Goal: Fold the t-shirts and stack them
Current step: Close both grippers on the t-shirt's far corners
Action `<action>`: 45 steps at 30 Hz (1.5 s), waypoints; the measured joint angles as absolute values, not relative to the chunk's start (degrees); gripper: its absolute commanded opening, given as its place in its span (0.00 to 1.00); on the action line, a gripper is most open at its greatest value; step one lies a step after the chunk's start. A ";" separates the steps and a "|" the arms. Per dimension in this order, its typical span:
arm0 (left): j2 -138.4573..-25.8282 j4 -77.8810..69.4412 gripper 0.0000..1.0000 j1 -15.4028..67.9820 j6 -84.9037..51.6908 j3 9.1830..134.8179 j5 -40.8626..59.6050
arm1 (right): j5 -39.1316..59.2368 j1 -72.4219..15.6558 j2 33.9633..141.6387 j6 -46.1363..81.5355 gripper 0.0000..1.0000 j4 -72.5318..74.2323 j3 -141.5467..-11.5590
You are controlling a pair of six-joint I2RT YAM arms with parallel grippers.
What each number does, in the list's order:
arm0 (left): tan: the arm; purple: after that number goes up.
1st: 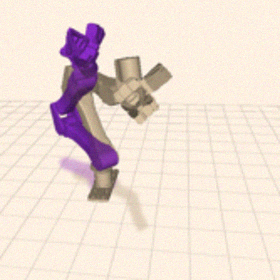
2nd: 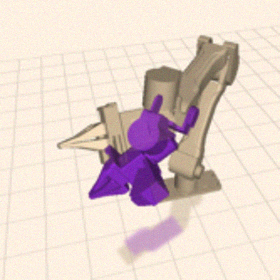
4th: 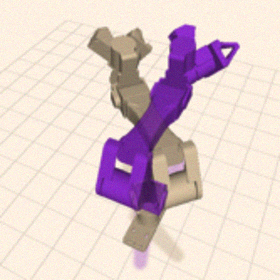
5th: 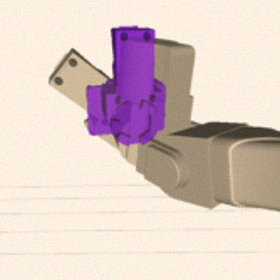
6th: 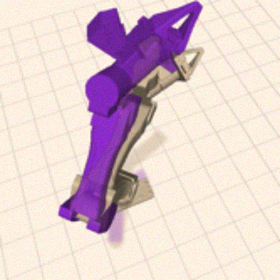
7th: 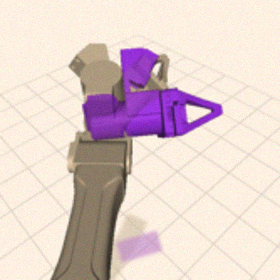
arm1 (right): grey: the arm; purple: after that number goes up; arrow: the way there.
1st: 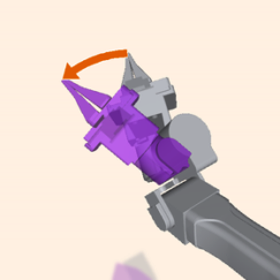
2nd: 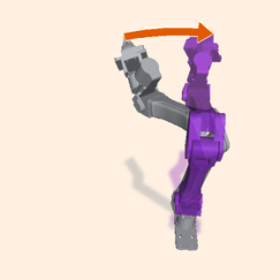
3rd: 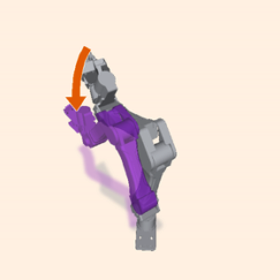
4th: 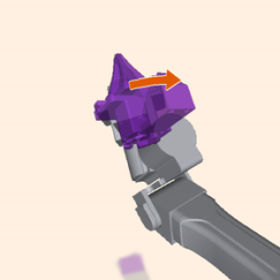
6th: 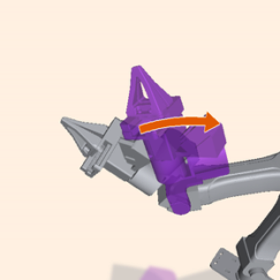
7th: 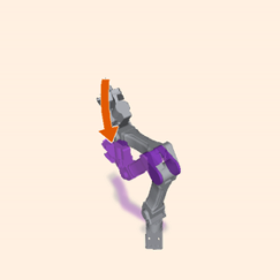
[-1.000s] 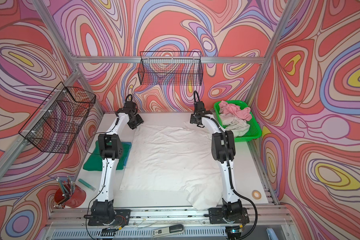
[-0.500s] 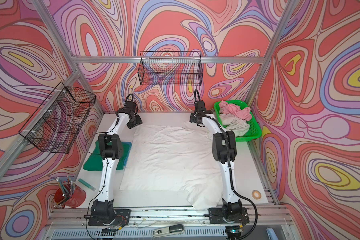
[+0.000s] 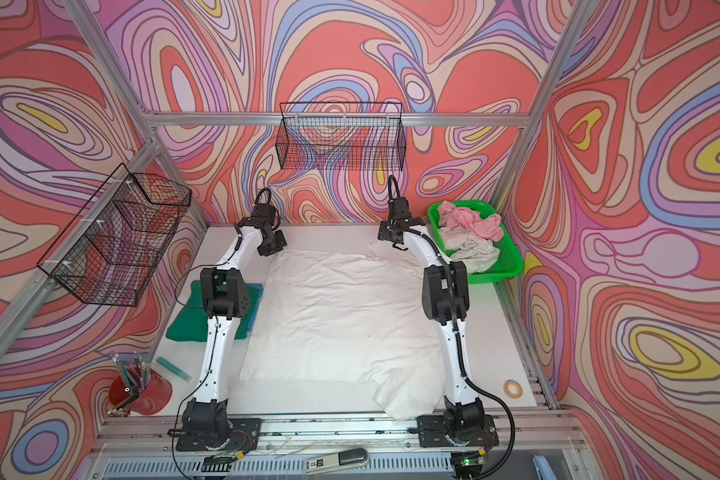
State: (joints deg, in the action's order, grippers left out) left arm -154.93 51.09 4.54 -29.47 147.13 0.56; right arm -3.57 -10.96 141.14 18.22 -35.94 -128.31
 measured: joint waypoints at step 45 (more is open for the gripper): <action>-143.96 38.26 0.00 5.06 -27.18 126.17 2.57 | -9.45 -7.60 159.04 13.02 0.14 -40.71 -147.83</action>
